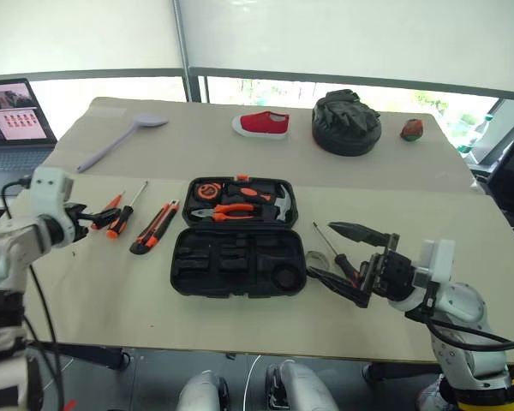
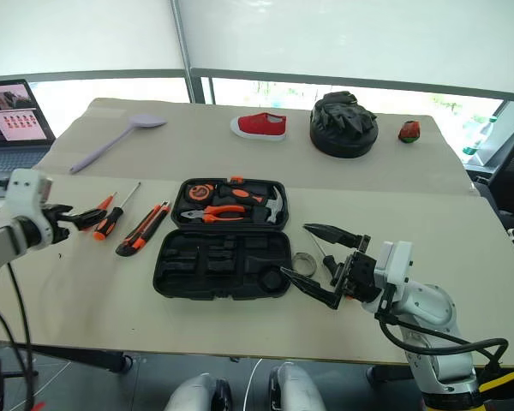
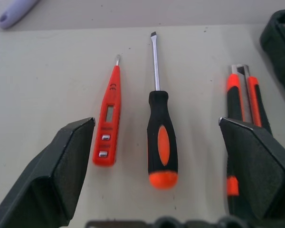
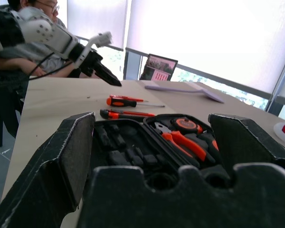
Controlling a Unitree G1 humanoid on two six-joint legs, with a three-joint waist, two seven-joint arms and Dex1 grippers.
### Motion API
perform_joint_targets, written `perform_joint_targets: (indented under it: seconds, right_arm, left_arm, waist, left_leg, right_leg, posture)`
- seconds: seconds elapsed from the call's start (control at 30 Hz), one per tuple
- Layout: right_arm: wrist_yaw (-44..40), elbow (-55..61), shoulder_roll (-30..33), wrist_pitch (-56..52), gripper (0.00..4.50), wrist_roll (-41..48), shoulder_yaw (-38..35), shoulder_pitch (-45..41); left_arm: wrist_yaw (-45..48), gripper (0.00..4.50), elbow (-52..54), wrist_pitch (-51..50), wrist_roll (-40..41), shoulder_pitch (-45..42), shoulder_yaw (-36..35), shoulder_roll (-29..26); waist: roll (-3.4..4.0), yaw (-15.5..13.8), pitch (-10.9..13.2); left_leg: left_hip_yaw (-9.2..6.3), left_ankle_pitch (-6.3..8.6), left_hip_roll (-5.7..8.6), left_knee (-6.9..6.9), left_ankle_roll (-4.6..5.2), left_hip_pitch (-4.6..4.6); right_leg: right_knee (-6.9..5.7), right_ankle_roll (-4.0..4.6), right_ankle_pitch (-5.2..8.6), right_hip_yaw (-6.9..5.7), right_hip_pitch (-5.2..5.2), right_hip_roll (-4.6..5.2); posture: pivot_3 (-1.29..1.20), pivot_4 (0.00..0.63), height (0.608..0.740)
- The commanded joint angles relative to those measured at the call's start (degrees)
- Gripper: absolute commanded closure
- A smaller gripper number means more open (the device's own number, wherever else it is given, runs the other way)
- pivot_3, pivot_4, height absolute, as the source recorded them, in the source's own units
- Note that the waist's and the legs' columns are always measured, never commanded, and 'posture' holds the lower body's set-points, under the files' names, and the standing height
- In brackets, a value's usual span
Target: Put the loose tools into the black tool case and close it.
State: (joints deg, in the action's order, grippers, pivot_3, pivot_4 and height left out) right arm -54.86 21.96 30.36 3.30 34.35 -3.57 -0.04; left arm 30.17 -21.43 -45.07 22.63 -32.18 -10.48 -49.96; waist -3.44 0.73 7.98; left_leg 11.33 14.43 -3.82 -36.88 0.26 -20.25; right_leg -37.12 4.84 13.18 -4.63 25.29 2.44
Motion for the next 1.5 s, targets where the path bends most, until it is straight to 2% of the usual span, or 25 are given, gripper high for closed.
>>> perform_joint_targets:
  seconds: [0.03,0.07,0.17,0.23,0.37,0.43,0.5,0.63,0.7,0.8,0.9,1.03,1.2,1.3,1.43,1.5]
  right_arm:
    - [0.9,2.0,-0.2,0.0,0.07,-0.6,-0.5,-1.1]
    - [1.3,2.1,-0.2,0.0,0.07,-0.7,-0.7,-1.1]
    - [1.8,2.5,0.0,-0.2,0.00,-0.9,-0.7,-0.8]
    - [2.0,2.7,0.0,-0.1,0.00,-0.9,-0.6,-0.6]
    - [2.4,2.7,-0.3,-0.1,0.00,-1.0,-0.6,-0.7]
    - [2.5,2.5,-0.2,0.0,0.00,-1.0,-0.7,-0.8]
    - [2.4,2.1,-0.1,0.1,0.00,-0.9,-1.0,-0.9]
    - [1.4,0.8,0.6,0.9,0.00,-1.2,-1.9,-1.2]
    - [1.0,-0.5,1.5,1.4,0.00,-1.3,-3.4,-2.1]
    - [-0.5,-1.9,3.8,1.2,0.00,-0.9,-5.8,-2.9]
    - [-1.7,-2.8,5.6,0.7,0.00,-0.6,-7.4,-3.3]
    - [-3.2,-3.7,7.2,-0.5,0.00,-0.2,-8.2,-3.8]
    - [-4.6,-3.5,7.7,-1.8,0.00,-0.2,-6.9,-3.5]
    - [-4.5,-2.6,7.2,-2.5,0.00,-0.2,-6.6,-2.6]
    - [-5.1,-2.7,6.4,-1.3,0.00,-0.6,-7.1,-0.3]
    - [-5.1,-2.7,5.9,-0.7,0.00,-0.9,-7.4,0.2]
  left_arm:
    - [1.6,0.00,-5.2,2.5,-3.3,-4.2,2.6,1.4]
    - [2.6,0.00,-6.1,3.1,-3.8,-4.9,3.3,2.1]
    - [4.2,0.85,-8.3,4.4,-5.3,-6.4,4.7,3.8]
    - [4.4,1.70,-9.1,5.3,-6.1,-6.9,4.9,4.7]
    - [2.7,3.04,-12.6,4.1,-8.6,-7.4,5.4,5.5]
    - [2.4,3.94,-13.7,4.5,-9.4,-7.6,5.2,5.4]
    - [2.4,4.44,-14.2,4.9,-9.4,-8.0,4.2,5.5]
    - [6.5,4.44,-12.6,9.0,-5.7,-8.8,-0.7,5.3]
    - [10.7,4.44,-11.4,17.6,-3.8,-9.5,-3.8,4.7]
    - [23.3,4.44,-4.9,30.4,-1.1,-7.7,-4.4,4.1]
    - [32.6,4.44,1.9,34.7,-0.8,-4.8,-1.0,3.4]
    - [41.4,4.44,10.9,37.3,-3.3,-1.5,7.4,2.8]
    - [42.9,4.44,14.7,40.1,-8.3,0.0,14.7,4.2]
    - [41.2,4.44,13.7,41.4,-9.2,0.0,15.4,6.4]
    - [35.1,4.44,12.7,36.9,-8.1,1.3,11.8,8.2]
    - [30.8,3.92,11.6,35.6,-6.2,2.0,7.7,9.2]
  waist:
    - [0.00,0.1,0.0]
    - [0.00,0.1,0.0]
    - [0.00,0.0,0.0]
    - [0.00,-0.1,0.0]
    - [0.00,-0.1,0.0]
    - [0.00,-0.1,0.0]
    - [0.00,-0.1,0.0]
    - [0.00,-0.1,0.0]
    - [-0.02,-0.1,0.0]
    - [-0.02,-0.1,0.0]
    - [-0.01,-0.2,0.0]
    - [0.10,-0.2,0.0]
    - [0.10,-0.1,0.0]
    - [0.10,-0.1,0.0]
    - [0.10,-0.2,0.0]
    - [0.11,0.0,0.0]
  left_leg:
    - [0.01,0.00,0.00,-0.04,0.00,0.00]
    - [0.01,0.00,0.00,-0.09,-0.01,-0.01]
    - [0.01,0.02,0.01,-0.18,-0.03,-0.02]
    - [0.00,0.02,0.00,-0.24,-0.03,-0.03]
    - [-0.05,0.00,0.00,-0.28,-0.04,0.00]
    - [-0.06,-0.01,0.00,-0.28,-0.02,0.00]
    - [-0.06,-0.01,0.00,-0.28,-0.02,0.00]
    - [-0.07,-0.03,0.00,-0.29,0.02,-0.01]
    - [-0.07,-0.05,-0.01,-0.33,0.05,-0.05]
    - [-0.09,-0.13,0.00,-0.39,0.22,-0.11]
    - [-0.08,-0.09,0.00,-0.39,0.24,-0.10]
    - [-0.08,-0.10,0.00,-0.38,0.25,-0.04]
    - [-0.13,-0.21,-0.02,-0.39,0.39,-0.06]
    - [-0.15,-0.23,-0.02,-0.38,0.45,-0.06]
    - [-0.19,-0.21,-0.03,-0.38,0.53,-0.09]
    - [-0.19,-0.21,-0.04,-0.38,0.56,-0.09]
  right_leg:
    - [-0.02,0.00,0.00,0.00,0.00,0.00]
    - [-0.03,0.00,0.00,0.00,0.00,0.00]
    - [-0.06,-0.01,0.00,0.00,-0.01,0.03]
    - [-0.07,-0.01,0.00,-0.01,-0.02,0.03]
    - [-0.10,-0.02,0.00,0.00,-0.06,0.06]
    - [-0.10,-0.02,0.00,-0.01,-0.08,0.06]
    - [-0.10,-0.02,0.00,0.00,-0.08,0.08]
    - [-0.10,-0.02,0.00,-0.02,-0.08,0.07]
    - [-0.10,-0.02,0.00,-0.08,-0.06,0.07]
    - [-0.09,-0.02,0.00,-0.12,-0.05,0.10]
    - [-0.07,-0.01,0.00,-0.12,-0.09,0.13]
    - [-0.08,-0.03,0.01,-0.09,-0.14,0.11]
    - [-0.08,-0.04,0.01,-0.08,-0.13,0.05]
    - [-0.08,-0.04,0.02,-0.04,-0.13,0.05]
    - [-0.06,-0.06,0.02,-0.06,-0.13,0.06]
    - [-0.06,-0.06,0.02,-0.03,-0.13,0.06]
  posture:
    - [0.00,0.150,0.740]
    - [0.00,0.150,0.740]
    - [0.00,0.150,0.740]
    - [0.00,0.150,0.740]
    - [0.00,0.150,0.740]
    - [0.00,0.150,0.740]
    - [0.00,0.150,0.740]
    - [0.00,0.150,0.740]
    - [0.00,0.150,0.740]
    - [0.00,0.150,0.740]
    - [0.00,0.150,0.740]
    - [0.00,0.150,0.740]
    - [0.00,0.150,0.740]
    - [0.00,0.150,0.740]
    - [0.00,0.150,0.740]
    - [0.00,0.150,0.740]
